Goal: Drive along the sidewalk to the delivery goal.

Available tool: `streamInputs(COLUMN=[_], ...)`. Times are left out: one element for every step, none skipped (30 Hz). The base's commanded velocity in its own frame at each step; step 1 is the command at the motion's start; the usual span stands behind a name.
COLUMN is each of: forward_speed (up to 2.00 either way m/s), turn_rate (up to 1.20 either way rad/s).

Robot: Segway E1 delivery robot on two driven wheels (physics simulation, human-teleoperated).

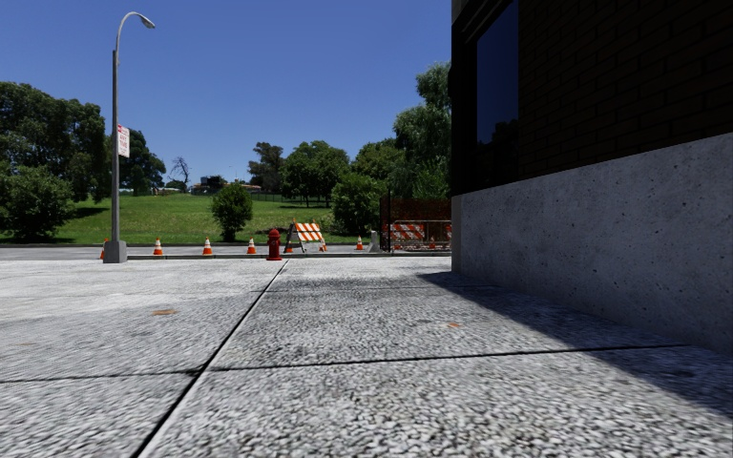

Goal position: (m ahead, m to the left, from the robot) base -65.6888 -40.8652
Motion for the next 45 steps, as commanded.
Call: streamInputs(forward_speed=[0.0,0.0,0.0,0.0,0.0,0.0,0.0,0.0,0.0,0.0,0.0,0.0,0.0,0.0,0.0,0.0,0.0,0.0,0.0,0.0,0.0,0.0,0.0,0.0,0.0,0.0,0.0,0.0,0.0,0.0,0.0,0.0,0.0,0.0,0.0,0.0,0.0,0.0,0.0,0.0,0.0,0.0,0.0,0.0,0.0], turn_rate=[0.0,0.0,0.0,0.0,0.0,0.0,0.0,0.0,0.0,0.0,0.0,0.0,0.0,0.0,0.0,0.0,0.0,0.0,0.0,0.0,0.0,0.0,0.0,0.0,0.0,0.0,0.0,0.0,0.0,0.0,0.0,0.07,0.07,0.09,0.12,0.13,0.13,0.13,0.13,0.14,0.14,0.14,0.14,0.14,0.15])
